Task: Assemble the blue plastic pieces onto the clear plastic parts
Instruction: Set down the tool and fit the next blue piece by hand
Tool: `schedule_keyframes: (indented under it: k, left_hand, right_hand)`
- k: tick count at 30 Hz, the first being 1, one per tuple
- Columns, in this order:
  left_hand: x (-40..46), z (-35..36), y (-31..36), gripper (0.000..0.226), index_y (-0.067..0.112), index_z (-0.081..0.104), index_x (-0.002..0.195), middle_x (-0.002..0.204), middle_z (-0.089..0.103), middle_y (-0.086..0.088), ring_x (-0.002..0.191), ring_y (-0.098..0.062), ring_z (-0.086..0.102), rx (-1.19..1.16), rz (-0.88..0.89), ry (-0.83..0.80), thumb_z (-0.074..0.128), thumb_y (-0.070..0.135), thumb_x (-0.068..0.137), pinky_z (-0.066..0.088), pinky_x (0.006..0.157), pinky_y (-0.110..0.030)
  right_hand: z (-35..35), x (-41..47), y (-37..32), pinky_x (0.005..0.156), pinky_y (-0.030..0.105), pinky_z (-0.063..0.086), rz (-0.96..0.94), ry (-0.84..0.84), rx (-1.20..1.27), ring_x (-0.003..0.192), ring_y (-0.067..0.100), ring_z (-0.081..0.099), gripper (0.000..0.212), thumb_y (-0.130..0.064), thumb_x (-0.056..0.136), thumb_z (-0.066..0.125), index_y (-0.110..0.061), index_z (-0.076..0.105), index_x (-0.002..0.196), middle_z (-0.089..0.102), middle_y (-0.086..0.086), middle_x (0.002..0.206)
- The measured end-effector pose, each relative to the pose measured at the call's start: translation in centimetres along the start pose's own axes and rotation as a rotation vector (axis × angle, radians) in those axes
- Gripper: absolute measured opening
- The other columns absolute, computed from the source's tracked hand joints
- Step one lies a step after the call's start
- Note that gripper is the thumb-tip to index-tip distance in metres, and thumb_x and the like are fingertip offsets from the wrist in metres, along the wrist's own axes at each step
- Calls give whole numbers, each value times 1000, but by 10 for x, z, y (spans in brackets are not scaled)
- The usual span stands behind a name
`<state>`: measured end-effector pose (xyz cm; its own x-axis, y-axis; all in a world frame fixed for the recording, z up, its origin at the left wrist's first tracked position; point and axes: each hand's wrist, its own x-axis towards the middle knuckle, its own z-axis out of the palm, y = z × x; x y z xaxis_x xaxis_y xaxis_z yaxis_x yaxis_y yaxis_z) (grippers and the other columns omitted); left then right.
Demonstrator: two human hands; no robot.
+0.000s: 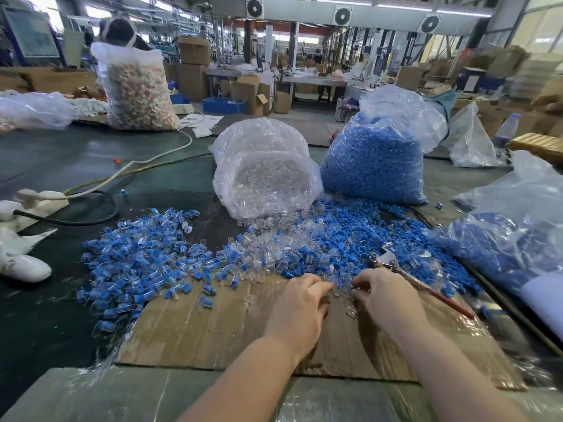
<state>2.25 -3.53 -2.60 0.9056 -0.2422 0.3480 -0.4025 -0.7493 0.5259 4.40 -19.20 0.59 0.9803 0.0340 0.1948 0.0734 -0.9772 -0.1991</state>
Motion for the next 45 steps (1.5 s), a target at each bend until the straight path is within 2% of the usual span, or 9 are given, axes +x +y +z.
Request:
schedule_keyframes:
  k: [7,15,20,23,28,33,38,42,45]
  left_hand:
    - [1,-2,0,21,18,61,109,106,55,7,93,-7,51,-52,-81,73,61,21,88,42,89,-22]
    - [-3,-4,-8,20,19,61,110,108,51,8,99,-6,46,-45,-97,120,58,23,90,41,90,-20]
    - [-2,-2,-8,36,31,51,128,115,42,8,108,-9,35,69,-88,75,47,39,94,32,99,-23]
    - [-1,-1,-8,32,31,59,121,113,43,9,104,-9,33,78,-84,38,47,41,93,32,98,-25]
    - [-4,1,-10,26,29,63,111,109,47,12,102,-6,33,55,-66,85,54,40,89,32,96,-23]
    - [-6,-1,-7,35,35,49,128,116,43,10,108,-12,32,94,3,56,46,39,93,29,99,-28]
    - [-6,-1,-6,22,32,60,108,117,43,11,111,-13,33,144,39,-2,48,41,92,28,97,-29]
    - [-7,-3,-8,20,28,62,104,109,48,12,103,-7,34,48,-30,131,51,39,90,29,90,-19]
    - [-7,-9,-11,16,23,64,100,100,51,12,97,-5,43,-52,-144,245,56,32,89,33,82,-16]
  right_hand:
    - [3,5,-7,74,27,47,2,-2,-57,89,17,58,12,-21,90,52,-19,62,97,64,-3,96]
    - [9,5,-9,69,25,44,-9,41,-108,87,17,57,9,-20,92,47,-19,56,93,60,-3,93]
    - [9,4,-8,71,26,43,38,80,-97,89,17,57,17,-11,92,43,-19,58,94,60,-3,95]
    - [6,2,-9,73,26,46,42,122,-62,85,15,58,16,-14,94,44,-18,59,93,61,-3,94]
    - [1,-5,-26,73,24,46,-30,252,135,77,13,55,12,-16,93,50,-13,62,93,62,-1,86]
    - [6,-14,-47,76,26,40,20,320,389,84,18,57,15,-10,89,55,-8,67,96,65,2,92]
    - [5,-14,-44,74,24,40,81,325,494,81,14,54,15,-8,88,56,-9,68,96,67,2,89]
    - [8,-16,-45,78,25,46,83,292,564,82,12,56,13,-7,87,57,-11,69,93,67,0,87]
    - [15,-17,-52,72,11,40,62,242,594,83,10,57,13,-6,86,59,-12,69,92,64,-3,87]
